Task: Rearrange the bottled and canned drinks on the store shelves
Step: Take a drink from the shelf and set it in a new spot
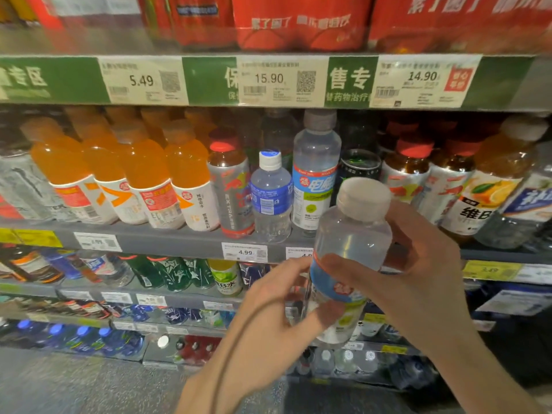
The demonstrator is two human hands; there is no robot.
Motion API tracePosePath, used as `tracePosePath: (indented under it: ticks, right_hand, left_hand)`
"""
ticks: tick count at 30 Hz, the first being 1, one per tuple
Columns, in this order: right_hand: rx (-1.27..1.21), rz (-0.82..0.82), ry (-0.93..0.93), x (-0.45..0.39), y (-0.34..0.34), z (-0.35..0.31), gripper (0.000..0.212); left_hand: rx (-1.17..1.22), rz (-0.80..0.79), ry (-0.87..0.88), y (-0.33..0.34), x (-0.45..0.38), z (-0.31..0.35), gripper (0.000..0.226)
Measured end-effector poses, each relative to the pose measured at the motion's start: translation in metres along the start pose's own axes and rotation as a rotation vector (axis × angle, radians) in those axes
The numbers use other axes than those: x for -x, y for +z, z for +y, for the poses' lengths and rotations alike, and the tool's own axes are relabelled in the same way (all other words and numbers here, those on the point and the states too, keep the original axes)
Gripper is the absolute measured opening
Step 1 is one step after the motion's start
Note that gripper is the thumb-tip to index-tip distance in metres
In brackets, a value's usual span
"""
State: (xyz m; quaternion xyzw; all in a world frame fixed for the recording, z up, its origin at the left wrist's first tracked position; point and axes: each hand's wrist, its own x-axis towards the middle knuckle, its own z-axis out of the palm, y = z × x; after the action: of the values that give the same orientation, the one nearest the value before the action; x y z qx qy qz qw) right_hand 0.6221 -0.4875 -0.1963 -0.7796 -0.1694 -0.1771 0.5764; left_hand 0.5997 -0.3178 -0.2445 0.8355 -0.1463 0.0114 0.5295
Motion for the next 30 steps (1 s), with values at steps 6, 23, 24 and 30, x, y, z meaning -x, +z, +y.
tracePosePath:
  ticks: [6,23,24,30]
  right_hand:
    - [0.042,0.071,0.024,0.000,-0.012,0.005,0.051]
    - [0.042,0.151,0.090,0.005,-0.046,0.032,0.059]
    - [0.043,0.151,0.089,0.006,-0.046,0.033,0.060]
    - [0.032,0.150,0.110,0.006,-0.051,0.035,0.060]
  left_hand:
    - [-0.022,0.086,0.037,-0.002,-0.025,-0.004,0.051]
    - [-0.793,0.354,0.355,-0.001,-0.103,0.042,0.061]
    - [-0.860,0.287,0.332,0.004,-0.111,0.046,0.071]
    - [-1.122,0.139,0.196,0.021,-0.134,0.049,0.070]
